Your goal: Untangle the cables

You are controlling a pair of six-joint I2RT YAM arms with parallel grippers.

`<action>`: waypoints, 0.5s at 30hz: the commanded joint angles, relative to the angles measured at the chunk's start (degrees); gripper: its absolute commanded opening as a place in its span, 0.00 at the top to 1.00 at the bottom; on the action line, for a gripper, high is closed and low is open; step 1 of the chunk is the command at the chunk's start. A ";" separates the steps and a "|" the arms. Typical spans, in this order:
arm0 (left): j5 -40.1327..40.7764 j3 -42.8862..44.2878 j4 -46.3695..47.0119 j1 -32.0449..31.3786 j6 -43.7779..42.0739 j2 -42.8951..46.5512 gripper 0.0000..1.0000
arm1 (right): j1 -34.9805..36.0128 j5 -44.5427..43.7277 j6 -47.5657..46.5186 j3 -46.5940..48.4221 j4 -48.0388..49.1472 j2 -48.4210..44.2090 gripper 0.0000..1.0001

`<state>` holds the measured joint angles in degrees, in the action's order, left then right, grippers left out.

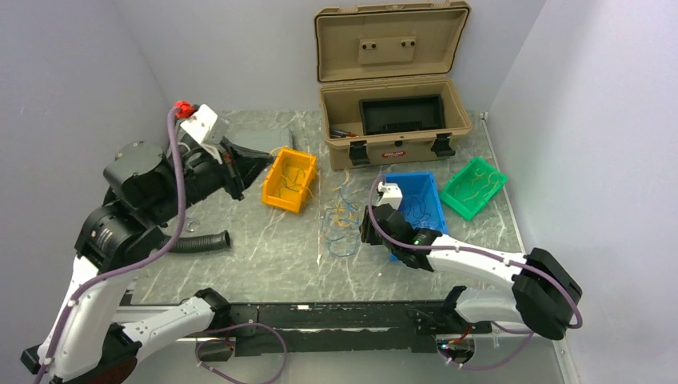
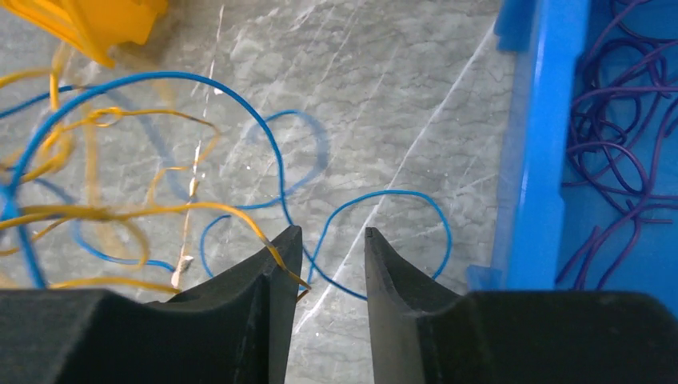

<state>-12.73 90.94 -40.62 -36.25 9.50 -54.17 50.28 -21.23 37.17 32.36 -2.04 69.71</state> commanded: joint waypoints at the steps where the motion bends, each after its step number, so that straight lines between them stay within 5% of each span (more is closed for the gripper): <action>1: 10.83 1.37 -3.61 0.90 -2.08 -0.14 1.00 | -0.05 -2.56 -0.07 0.42 -0.52 -4.37 0.67; 12: 43.21 -3.40 -0.37 0.83 -7.58 9.14 1.00 | -0.08 -2.93 -3.37 5.30 -4.95 -5.26 0.68; 15: 46.48 -5.18 3.10 0.90 -11.45 12.16 1.00 | -0.03 -2.54 -3.66 5.90 -4.73 -5.34 0.67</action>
<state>22.35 86.48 -43.97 -35.66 3.70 -46.19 50.26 -22.33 34.48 35.55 -6.22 65.54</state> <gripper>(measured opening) 0.007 0.324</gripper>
